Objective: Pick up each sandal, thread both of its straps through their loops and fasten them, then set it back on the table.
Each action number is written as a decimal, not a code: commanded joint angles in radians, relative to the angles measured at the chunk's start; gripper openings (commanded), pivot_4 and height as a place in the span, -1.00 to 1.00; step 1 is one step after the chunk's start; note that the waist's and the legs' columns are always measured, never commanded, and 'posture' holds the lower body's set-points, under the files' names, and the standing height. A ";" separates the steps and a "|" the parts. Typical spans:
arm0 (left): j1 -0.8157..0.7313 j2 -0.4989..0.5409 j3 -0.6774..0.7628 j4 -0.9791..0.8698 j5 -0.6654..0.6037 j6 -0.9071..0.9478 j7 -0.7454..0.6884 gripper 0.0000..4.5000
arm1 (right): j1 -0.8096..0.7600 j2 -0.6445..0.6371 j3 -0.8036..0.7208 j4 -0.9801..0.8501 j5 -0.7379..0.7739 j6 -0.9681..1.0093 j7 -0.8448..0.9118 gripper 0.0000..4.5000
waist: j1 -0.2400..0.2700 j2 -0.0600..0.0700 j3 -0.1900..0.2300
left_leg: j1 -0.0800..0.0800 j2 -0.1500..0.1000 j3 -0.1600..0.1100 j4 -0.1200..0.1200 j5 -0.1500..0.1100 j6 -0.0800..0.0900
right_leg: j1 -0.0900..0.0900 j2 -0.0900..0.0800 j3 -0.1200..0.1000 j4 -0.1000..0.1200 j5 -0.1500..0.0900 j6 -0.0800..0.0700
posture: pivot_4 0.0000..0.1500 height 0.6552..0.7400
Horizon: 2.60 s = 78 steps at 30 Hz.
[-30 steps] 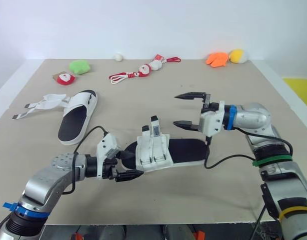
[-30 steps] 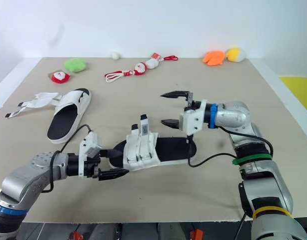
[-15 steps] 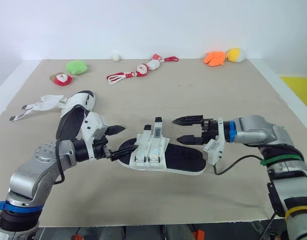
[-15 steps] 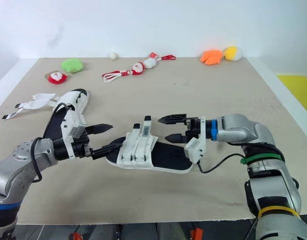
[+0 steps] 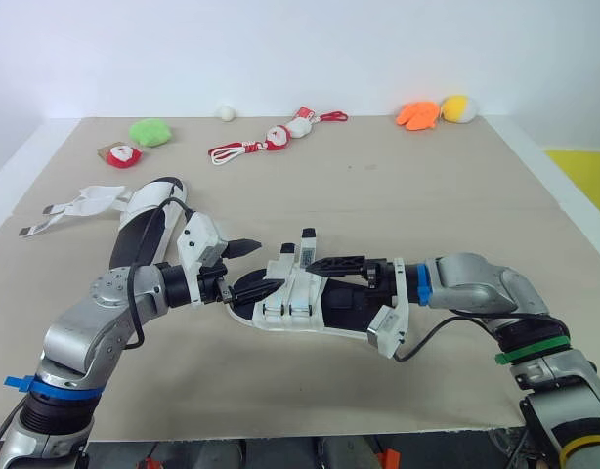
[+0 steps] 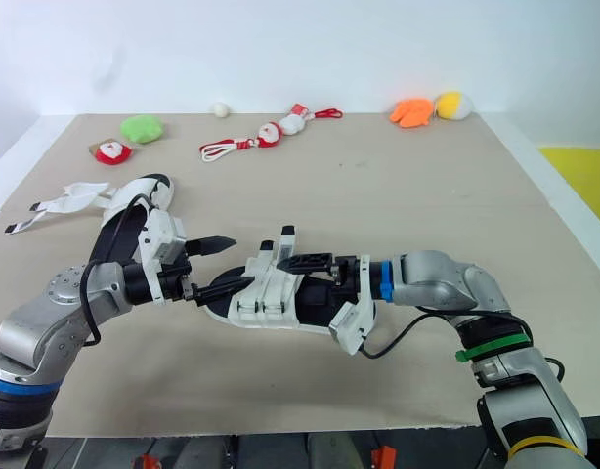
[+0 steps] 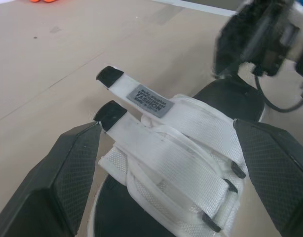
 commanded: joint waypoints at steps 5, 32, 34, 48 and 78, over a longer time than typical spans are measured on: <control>-0.033 -0.010 -0.002 0.005 0.001 -0.021 -0.007 1.00 | 0.005 0.025 0.006 -0.045 -0.083 0.035 -0.068 -0.10 | 0.000 0.000 0.000 | 0.000 0.000 0.000 0.000 0.000 0.000 | 0.000 0.000 0.000 0.000 0.000 0.000 | 1.00 1.00; -0.206 -0.151 0.008 0.125 0.054 -0.156 0.058 1.00 | -0.059 -0.143 -0.215 0.313 -0.143 1.072 -0.367 -0.99 | 0.005 0.000 0.000 | -0.002 -0.002 0.000 -0.001 0.001 -0.001 | -0.001 -0.001 0.001 0.000 0.001 -0.001 | 1.00 1.00; -0.209 -0.153 0.006 0.130 0.057 -0.159 0.057 1.00 | -0.060 -0.145 -0.199 0.353 -0.143 1.108 -0.372 -0.99 | -0.001 0.000 0.000 | -0.002 -0.002 0.000 -0.002 0.001 -0.001 | -0.002 -0.001 0.002 0.000 0.001 -0.001 | 1.00 1.00; -0.188 -0.085 0.071 0.215 0.302 -0.301 0.238 1.00 | 0.076 -0.160 -0.439 0.039 0.392 1.212 0.024 1.00 | -0.004 0.002 0.001 | -0.001 -0.002 0.001 0.001 0.001 -0.001 | 0.000 -0.001 0.003 0.000 0.000 0.008 | 1.00 1.00; -0.164 0.162 -0.041 0.688 1.014 -0.621 0.610 1.00 | -0.187 0.088 -0.256 -0.449 1.120 1.758 0.469 1.00 | 0.014 0.001 0.001 | -0.005 0.001 -0.001 0.000 0.002 0.000 | -0.004 0.000 -0.002 0.001 0.001 0.007 | 1.00 1.00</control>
